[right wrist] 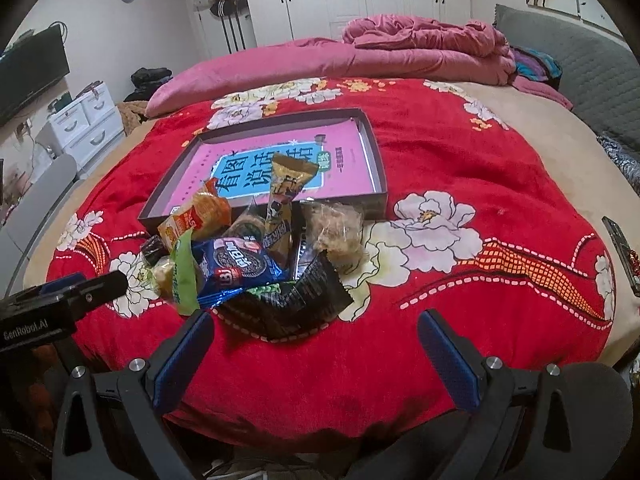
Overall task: Organize snacks
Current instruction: 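Reach the left tool to the dark wrapped candy while the right tool reaches the black chip bag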
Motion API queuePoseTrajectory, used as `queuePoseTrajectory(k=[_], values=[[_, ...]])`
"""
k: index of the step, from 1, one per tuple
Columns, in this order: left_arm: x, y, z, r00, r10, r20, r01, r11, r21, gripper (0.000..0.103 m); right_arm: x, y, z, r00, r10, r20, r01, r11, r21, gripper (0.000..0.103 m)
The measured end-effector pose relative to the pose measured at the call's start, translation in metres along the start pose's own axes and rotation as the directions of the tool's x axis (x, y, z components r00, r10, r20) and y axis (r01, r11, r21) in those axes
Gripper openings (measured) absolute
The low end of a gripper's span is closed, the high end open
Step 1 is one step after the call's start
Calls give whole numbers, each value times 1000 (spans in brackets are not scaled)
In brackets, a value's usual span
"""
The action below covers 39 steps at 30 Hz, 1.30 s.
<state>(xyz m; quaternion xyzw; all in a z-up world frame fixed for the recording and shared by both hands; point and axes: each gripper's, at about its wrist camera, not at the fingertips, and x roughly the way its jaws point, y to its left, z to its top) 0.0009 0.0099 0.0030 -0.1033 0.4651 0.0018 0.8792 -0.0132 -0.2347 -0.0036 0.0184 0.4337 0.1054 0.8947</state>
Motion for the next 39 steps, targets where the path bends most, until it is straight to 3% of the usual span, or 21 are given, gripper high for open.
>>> queuePoseTrajectory(k=[12,24,32,39], values=[[22,34,15,999,51,-18,-52,996,-66,95,16,0,1,999,6,-53,-6,1000,-8,102],[53,40,34,998,63,-27,-63,998,0,95,51,4,5,986,25,-165,-32,999,-39,102],[61,38,38,999,48,-19,-47,999,25,93,68,9,9,988,-15,-154,4,998,-70,102],[69,35,43,999,42,-16,-41,998,45,93,77,2,9,983,-8,-183,1,999,-39,89]])
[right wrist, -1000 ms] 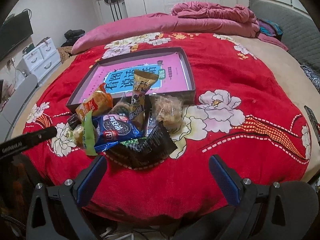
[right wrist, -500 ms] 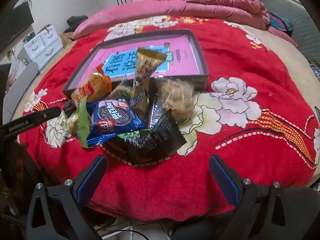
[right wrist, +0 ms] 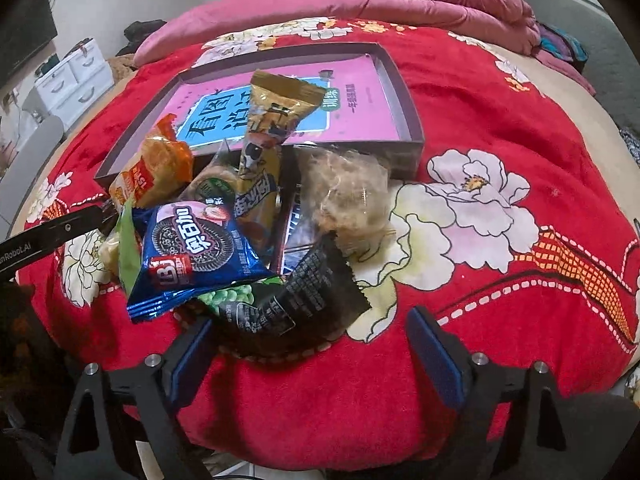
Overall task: Organize snacks
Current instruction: 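Reach the left tool to the dark wrapped candy while the right tool reaches the black chip bag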
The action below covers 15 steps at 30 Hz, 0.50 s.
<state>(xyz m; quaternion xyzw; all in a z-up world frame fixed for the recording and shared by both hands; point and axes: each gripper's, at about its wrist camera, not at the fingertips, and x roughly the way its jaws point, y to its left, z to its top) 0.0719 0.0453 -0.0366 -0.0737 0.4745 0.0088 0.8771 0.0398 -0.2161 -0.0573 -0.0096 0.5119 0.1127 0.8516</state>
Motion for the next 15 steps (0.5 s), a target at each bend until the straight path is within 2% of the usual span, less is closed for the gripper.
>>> queuePoseTrajectory(k=[4,6,7,8,10,15], values=[[5,1,1,1000,-4,-5,4,1000,5,91,0,2,2,999,28,16,-28,999,-16,73],[8,1,1,1000,-15,-10,15,1000,14,78,0,0,2,999,34,19,-34,999,-8,71],[10,1,1,1000,-20,-19,20,1000,21,67,0,-2,2,999,41,22,-41,999,0,70],[13,1,1,999,-27,-33,28,999,24,65,-1,-3,3,999,46,23,-47,999,9,66],[16,0,1,999,-38,-34,38,999,24,65,-2,-9,3,998,62,29,-63,998,31,66],[18,-6,1,998,-49,-35,51,997,53,57,-5,-25,4,996,84,34,-88,991,102,64]])
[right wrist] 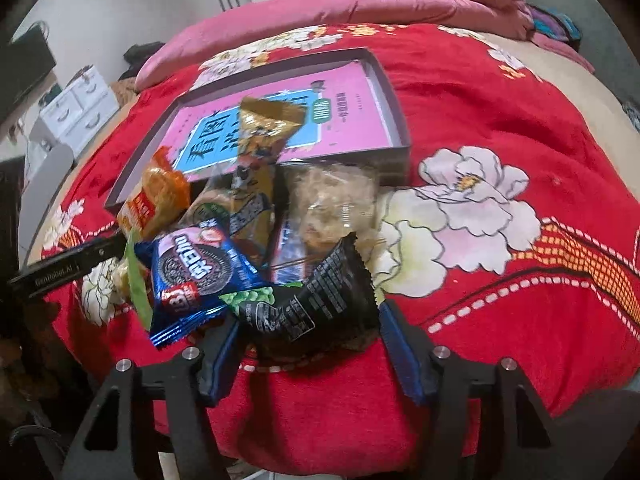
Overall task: Organize snacks
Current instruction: 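Reach the left tool to the dark wrapped candy while the right tool reaches the black chip bag, then grasp the dark candy with the left tool while the right tool lifts the black chip bag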
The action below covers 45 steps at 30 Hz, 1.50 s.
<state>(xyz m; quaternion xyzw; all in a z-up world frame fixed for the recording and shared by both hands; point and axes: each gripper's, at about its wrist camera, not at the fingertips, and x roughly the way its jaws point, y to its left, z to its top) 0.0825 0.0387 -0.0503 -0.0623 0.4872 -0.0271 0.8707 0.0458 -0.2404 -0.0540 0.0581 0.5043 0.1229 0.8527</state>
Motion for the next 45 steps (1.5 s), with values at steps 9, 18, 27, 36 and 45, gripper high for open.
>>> queuePoseTrajectory(k=[9,18,27,36,45], values=[[8,-2,1,998,-63,-15,63,998,-2,36,-18,-15,0,998,21,56,-25,998,65,64],[-2,12,-4,995,-101,-4,100,992,-74,36,-38,-16,7,988,-7,153,-1,999,50,64],[-18,20,-9,996,-85,20,86,991,-107,36,-45,-18,13,980,-5,198,0,1000,27,64],[-37,27,-6,994,-81,68,90,986,-137,36,-47,-19,25,973,21,228,-18,1000,-19,64],[-45,21,3,992,-83,94,95,986,-135,36,-46,-27,45,962,19,273,-8,999,-42,64]])
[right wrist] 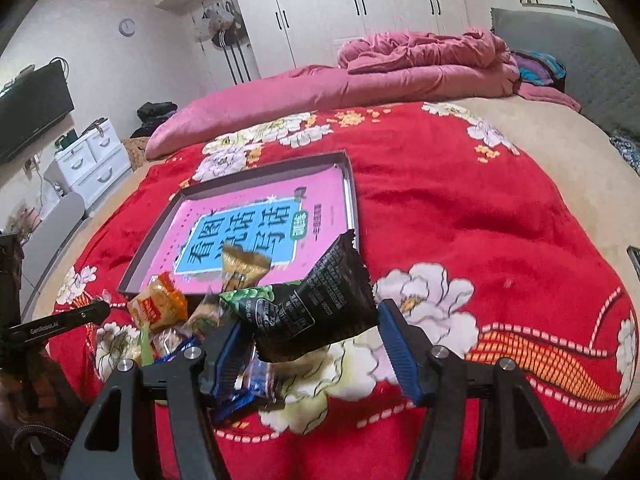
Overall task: Organize snacks
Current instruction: 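Grasp the dark candy with the left tool while the right tool lifts the black chip bag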
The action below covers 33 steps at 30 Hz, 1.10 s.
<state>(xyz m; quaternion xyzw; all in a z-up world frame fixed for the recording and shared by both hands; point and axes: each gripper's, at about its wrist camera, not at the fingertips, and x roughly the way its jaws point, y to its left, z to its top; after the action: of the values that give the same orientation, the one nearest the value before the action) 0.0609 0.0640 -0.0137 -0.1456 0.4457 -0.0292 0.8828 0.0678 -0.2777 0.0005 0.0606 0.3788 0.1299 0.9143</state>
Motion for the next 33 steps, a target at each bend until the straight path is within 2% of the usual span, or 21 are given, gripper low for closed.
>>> queuePoseTrajectory(k=[10,18,26,33], values=[[2,-12,20,999,11,38,-11,1000,8,36,17,-3,19,1000,14,22,-13,1000,-23,64],[9,-20,32,999,9,43,-9,1000,-6,36,31,-14,33,1000,-10,28,11,1000,-26,64],[24,-21,45,999,16,37,-14,999,-39,36,49,-19,41,1000,-2,2,2,1000,-26,64],[36,-24,48,999,25,22,-24,999,-36,36,72,-13,46,999,-5,-46,1,997,-77,64]])
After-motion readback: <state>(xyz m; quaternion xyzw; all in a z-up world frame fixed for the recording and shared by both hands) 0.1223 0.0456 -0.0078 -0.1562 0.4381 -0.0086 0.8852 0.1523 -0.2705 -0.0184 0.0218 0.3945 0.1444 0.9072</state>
